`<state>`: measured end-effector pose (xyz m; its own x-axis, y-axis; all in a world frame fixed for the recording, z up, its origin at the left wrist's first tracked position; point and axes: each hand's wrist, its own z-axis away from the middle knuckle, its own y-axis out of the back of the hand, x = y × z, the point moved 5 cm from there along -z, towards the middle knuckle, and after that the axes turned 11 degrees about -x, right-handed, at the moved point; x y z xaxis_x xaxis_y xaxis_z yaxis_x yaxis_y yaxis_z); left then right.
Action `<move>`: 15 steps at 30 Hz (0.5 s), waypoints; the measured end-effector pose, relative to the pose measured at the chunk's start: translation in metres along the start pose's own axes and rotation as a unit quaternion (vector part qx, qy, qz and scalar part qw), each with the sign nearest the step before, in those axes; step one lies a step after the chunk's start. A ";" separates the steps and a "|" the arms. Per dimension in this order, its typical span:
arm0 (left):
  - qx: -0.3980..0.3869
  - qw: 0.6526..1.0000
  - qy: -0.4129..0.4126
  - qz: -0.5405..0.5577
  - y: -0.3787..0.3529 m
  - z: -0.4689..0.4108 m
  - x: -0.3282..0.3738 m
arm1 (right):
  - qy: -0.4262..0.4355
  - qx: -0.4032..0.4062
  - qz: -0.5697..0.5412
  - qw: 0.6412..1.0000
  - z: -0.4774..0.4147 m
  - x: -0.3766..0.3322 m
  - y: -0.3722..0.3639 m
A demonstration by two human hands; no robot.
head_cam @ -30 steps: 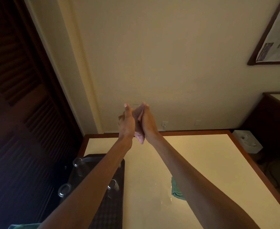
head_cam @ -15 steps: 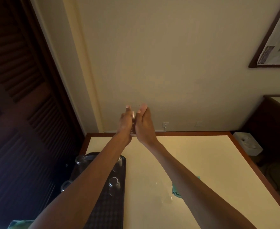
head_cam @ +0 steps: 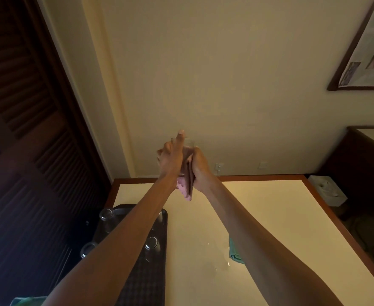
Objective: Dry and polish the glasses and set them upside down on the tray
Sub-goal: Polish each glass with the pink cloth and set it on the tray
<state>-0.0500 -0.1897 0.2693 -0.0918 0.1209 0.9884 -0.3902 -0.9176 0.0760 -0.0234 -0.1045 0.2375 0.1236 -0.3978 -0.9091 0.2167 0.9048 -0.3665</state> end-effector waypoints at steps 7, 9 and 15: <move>0.045 0.997 -0.022 0.066 0.013 -0.008 -0.002 | 0.222 0.040 0.272 0.936 0.006 0.007 -0.021; 0.026 0.997 0.014 0.072 0.011 -0.008 -0.007 | 0.244 0.037 0.317 0.916 0.004 0.006 -0.018; -0.036 0.990 0.073 0.112 -0.003 0.001 -0.022 | 0.208 0.058 0.273 0.937 0.003 -0.030 -0.002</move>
<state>-0.0461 -0.1897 0.2478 -0.3132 -0.0238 0.9494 -0.4084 -0.8991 -0.1572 -0.0244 -0.0954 0.2661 -0.1359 0.2355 -0.9623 0.3384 0.9239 0.1784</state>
